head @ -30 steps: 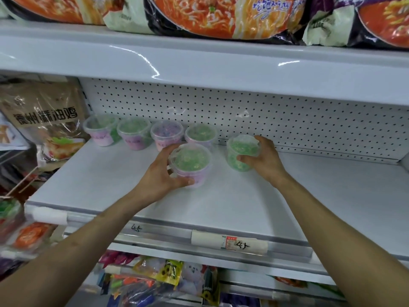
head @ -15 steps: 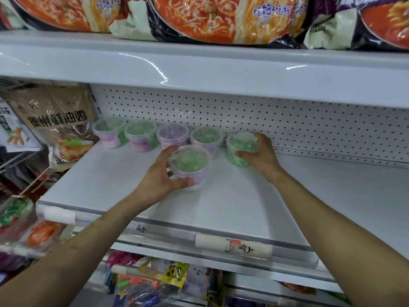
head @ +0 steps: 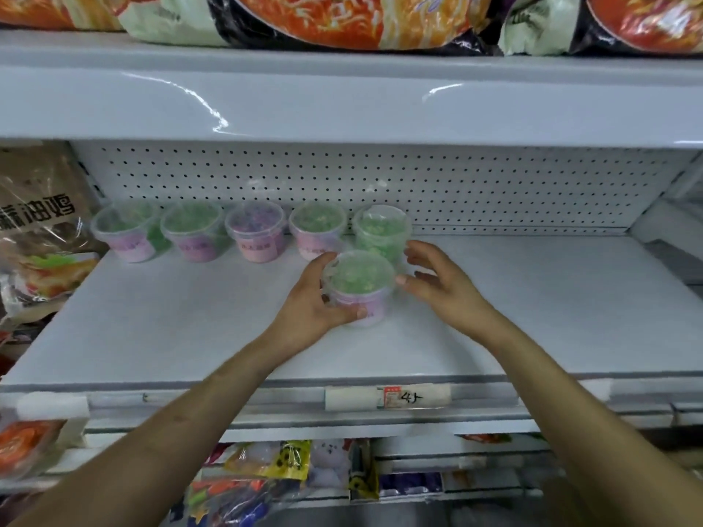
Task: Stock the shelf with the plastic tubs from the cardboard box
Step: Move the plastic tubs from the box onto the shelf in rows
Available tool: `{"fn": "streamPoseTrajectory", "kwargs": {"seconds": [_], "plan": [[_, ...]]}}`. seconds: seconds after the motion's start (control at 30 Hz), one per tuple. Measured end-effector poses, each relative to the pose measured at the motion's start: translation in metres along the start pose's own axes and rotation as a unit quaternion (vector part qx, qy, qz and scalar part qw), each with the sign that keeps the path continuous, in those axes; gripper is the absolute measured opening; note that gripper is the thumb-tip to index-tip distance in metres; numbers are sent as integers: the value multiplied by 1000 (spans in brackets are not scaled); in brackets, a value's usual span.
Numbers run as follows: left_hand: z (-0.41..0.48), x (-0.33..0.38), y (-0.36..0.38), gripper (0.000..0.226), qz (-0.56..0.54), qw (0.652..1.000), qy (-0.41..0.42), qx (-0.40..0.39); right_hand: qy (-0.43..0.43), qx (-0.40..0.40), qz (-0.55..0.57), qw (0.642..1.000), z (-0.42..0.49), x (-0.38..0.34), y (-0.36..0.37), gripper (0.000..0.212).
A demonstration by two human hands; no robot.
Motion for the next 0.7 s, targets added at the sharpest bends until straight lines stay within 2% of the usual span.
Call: {"fn": "streamPoseTrajectory", "kwargs": {"seconds": [0.07,0.2,0.27,0.4,0.7], "plan": [[4,7,19,98,3,1000,13,-12,6,-33,-2,999,-18,-5,6,68],[12,22,49,105,18,999,36,-15,34,-27,-8,999,-35,-1,-5,75],[17,31,62,101,19,999,39,-17,30,-15,-20,999,-37,6,-19,80],[25,48,90,103,16,999,31,-19,36,-21,-46,998,-32,24,-49,105],[30,50,134,124,-7,999,-16,-27,45,-66,-30,996,-27,59,-97,108]]}}
Point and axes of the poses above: each hand's wrist, its own z-axis towards the middle knuckle, its own y-axis out of the palm, x = y × z, the point moved 8 cm from there along z, towards the middle knuckle, and after that the axes turned 10 degrees about z, right-handed, at the moved point
